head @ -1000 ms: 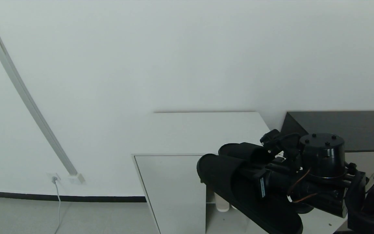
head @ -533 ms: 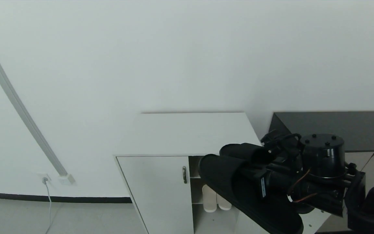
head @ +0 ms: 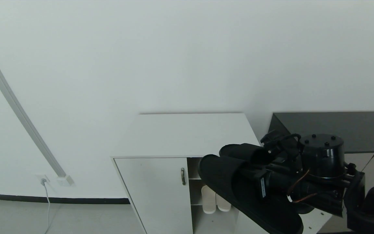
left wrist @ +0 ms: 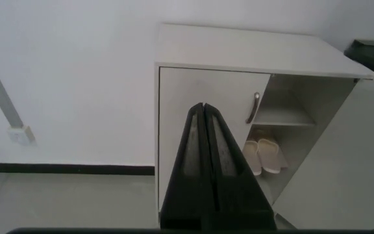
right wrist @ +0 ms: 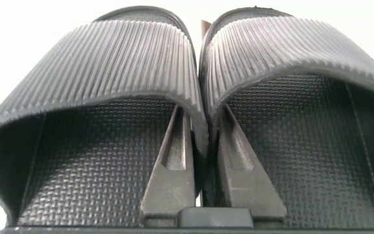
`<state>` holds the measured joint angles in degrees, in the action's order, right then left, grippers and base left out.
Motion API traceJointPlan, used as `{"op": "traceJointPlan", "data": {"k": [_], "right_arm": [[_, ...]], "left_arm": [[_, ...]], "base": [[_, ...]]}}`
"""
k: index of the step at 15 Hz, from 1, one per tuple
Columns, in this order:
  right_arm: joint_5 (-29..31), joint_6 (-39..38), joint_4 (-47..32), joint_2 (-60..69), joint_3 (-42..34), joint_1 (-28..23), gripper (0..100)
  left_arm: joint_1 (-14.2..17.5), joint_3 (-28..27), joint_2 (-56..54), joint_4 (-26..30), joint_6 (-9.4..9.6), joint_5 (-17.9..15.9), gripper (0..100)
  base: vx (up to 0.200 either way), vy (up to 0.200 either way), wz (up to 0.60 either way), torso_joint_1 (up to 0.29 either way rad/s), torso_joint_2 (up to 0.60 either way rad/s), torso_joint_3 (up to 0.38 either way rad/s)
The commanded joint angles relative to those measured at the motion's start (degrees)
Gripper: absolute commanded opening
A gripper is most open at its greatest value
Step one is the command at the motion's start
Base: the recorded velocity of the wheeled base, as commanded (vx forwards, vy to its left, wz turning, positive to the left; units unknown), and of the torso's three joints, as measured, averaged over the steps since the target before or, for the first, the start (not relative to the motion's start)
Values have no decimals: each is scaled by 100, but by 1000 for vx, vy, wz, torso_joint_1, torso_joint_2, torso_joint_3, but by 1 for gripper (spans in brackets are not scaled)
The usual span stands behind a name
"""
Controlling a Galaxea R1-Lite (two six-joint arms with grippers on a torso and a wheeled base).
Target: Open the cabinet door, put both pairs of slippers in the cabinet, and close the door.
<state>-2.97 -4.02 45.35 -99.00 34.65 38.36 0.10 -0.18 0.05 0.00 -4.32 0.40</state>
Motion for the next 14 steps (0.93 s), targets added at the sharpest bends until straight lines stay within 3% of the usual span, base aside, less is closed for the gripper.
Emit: {"op": "traceJointPlan", "data": {"k": [1,7,14], "right_arm": [[-1,-2,0,-40,-10,4,0],[-1,16,9,-58,-81,13,0],[7,16,88,-76,-98,13,0]], "left_arm": [[-1,1,-5,0,1,-5,0],[-1,1,4,0,1,-5,0],[-1,1,4,0,1,-5,0]], "base": [[0,0,0,0,0,0],[0,0,0,0,0,0],[0,0,0,-145,331,180]]}}
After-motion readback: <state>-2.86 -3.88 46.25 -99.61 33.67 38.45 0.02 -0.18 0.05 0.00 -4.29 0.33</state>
